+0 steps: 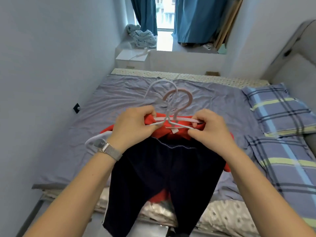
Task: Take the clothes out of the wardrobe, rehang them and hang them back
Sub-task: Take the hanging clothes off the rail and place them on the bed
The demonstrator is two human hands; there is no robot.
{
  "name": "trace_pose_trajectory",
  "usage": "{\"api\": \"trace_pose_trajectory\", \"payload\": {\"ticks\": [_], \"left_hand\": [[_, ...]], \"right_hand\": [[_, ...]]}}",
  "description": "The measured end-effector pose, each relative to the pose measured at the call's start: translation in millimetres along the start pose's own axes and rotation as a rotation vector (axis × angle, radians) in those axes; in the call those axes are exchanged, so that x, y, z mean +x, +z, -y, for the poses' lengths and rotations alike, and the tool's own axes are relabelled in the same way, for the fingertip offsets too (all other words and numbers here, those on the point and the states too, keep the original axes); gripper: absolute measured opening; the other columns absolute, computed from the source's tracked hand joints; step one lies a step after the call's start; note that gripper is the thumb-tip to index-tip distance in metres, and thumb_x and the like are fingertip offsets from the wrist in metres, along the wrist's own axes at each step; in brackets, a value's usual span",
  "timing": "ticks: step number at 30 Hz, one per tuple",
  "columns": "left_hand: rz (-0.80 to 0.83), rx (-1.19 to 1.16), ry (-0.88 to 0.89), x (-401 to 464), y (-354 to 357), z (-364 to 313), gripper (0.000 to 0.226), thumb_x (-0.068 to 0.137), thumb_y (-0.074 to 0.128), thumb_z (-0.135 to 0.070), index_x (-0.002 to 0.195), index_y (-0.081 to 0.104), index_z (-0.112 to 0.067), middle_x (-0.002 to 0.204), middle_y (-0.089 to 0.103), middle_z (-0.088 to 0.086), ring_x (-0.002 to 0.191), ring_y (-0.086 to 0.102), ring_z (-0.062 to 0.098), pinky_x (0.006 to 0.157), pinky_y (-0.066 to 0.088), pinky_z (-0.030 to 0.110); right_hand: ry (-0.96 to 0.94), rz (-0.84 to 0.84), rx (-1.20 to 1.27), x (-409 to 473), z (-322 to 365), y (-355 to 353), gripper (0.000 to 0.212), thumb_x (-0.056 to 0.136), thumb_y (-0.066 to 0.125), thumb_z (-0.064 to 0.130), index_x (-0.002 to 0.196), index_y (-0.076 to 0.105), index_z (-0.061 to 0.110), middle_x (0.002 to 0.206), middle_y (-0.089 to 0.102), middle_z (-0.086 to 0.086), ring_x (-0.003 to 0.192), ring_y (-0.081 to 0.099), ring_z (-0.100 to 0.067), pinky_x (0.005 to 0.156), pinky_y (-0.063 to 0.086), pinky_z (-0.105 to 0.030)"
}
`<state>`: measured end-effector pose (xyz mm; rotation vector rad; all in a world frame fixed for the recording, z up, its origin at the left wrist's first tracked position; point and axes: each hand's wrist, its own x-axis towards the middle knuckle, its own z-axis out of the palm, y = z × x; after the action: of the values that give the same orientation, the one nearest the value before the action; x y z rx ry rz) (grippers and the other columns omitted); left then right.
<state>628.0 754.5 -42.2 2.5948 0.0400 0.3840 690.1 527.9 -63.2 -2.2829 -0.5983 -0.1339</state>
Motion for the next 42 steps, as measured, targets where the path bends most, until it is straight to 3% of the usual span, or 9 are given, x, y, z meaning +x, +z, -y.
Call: {"api": "trace_pose_trajectory", "payload": {"ticks": [7,11,15,18,21,30,35,37,42], "left_hand": [[0.001,0.023,0.043,133,46,-18,0.027,0.075,0.066,-0.054,0.077,0.053,-0.030,0.068,0.056,-0.014,0.072,0.053,0.010,0.061,0.041,0.029],[0.092,0.027,0.025,197,80,-1,0.031,0.075,0.067,-0.052,0.078,0.054,-0.024,0.074,0.058,-0.011,0.076,0.055,0.014,0.064,0.042,0.030],[0.278,0.111,0.045,213,136,44,0.035,0.075,0.065,-0.057,0.075,0.054,-0.023,0.067,0.055,-0.010,0.077,0.059,0.016,0.065,0.042,0.031],[0.342,0.200,0.080,220,179,74,0.035,0.074,0.062,-0.063,0.073,0.052,-0.030,0.073,0.059,-0.010,0.087,0.056,0.019,0.071,0.041,0.032],[0.418,0.198,0.076,245,218,95,0.030,0.077,0.063,-0.057,0.078,0.055,-0.028,0.087,0.062,-0.006,0.096,0.054,0.019,0.068,0.041,0.029],[0.635,0.150,0.047,361,316,170,0.026,0.078,0.070,-0.040,0.097,0.058,-0.026,0.100,0.064,-0.007,0.096,0.059,0.017,0.068,0.041,0.028],[0.669,-0.022,-0.099,386,370,227,0.064,0.079,0.073,-0.020,0.136,0.043,-0.014,0.141,0.034,0.013,0.130,0.039,0.028,0.109,0.031,0.030],[0.689,0.052,-0.153,373,382,241,0.069,0.082,0.070,-0.023,0.141,0.036,-0.013,0.150,0.021,0.013,0.139,0.026,0.028,0.114,0.023,0.031],[0.792,-0.002,-0.216,322,394,246,0.065,0.084,0.066,-0.017,0.140,0.036,-0.003,0.149,0.029,0.015,0.141,0.024,0.024,0.115,0.016,0.026]], "right_hand": [[0.046,0.106,0.011,110,-71,-37,0.032,0.065,0.072,0.006,0.060,0.048,0.027,0.072,0.055,0.005,0.071,0.049,-0.011,0.064,0.034,-0.013],[0.107,0.160,-0.003,165,-113,-22,0.026,0.066,0.071,0.013,0.062,0.050,0.027,0.074,0.051,0.008,0.076,0.051,-0.015,0.068,0.037,-0.028],[0.184,0.171,-0.331,174,-160,30,0.011,0.069,0.067,0.036,0.076,0.061,0.031,0.094,0.050,0.012,0.100,0.041,-0.018,0.083,0.029,-0.035],[0.233,0.182,-0.566,167,-183,65,0.021,0.073,0.064,0.041,0.092,0.068,0.033,0.106,0.051,0.011,0.106,0.037,-0.021,0.080,0.020,-0.035],[0.321,0.256,-0.618,172,-207,91,0.027,0.077,0.058,0.041,0.102,0.066,0.033,0.107,0.055,0.008,0.106,0.044,-0.021,0.084,0.026,-0.036],[0.558,0.468,-0.490,280,-279,148,0.030,0.086,0.050,0.029,0.114,0.056,0.019,0.119,0.059,-0.006,0.109,0.058,-0.031,0.087,0.045,-0.036],[0.644,0.483,-0.321,314,-319,191,0.052,0.087,0.047,0.010,0.138,0.038,0.014,0.141,0.043,-0.007,0.126,0.047,-0.030,0.102,0.042,-0.042],[0.693,0.503,-0.274,303,-321,204,0.058,0.087,0.047,0.008,0.143,0.034,0.014,0.146,0.040,-0.005,0.130,0.044,-0.029,0.104,0.041,-0.043],[0.880,0.552,-0.106,241,-326,215,0.060,0.085,0.046,0.011,0.143,0.036,0.022,0.143,0.046,0.000,0.128,0.047,-0.025,0.101,0.044,-0.040]]}}
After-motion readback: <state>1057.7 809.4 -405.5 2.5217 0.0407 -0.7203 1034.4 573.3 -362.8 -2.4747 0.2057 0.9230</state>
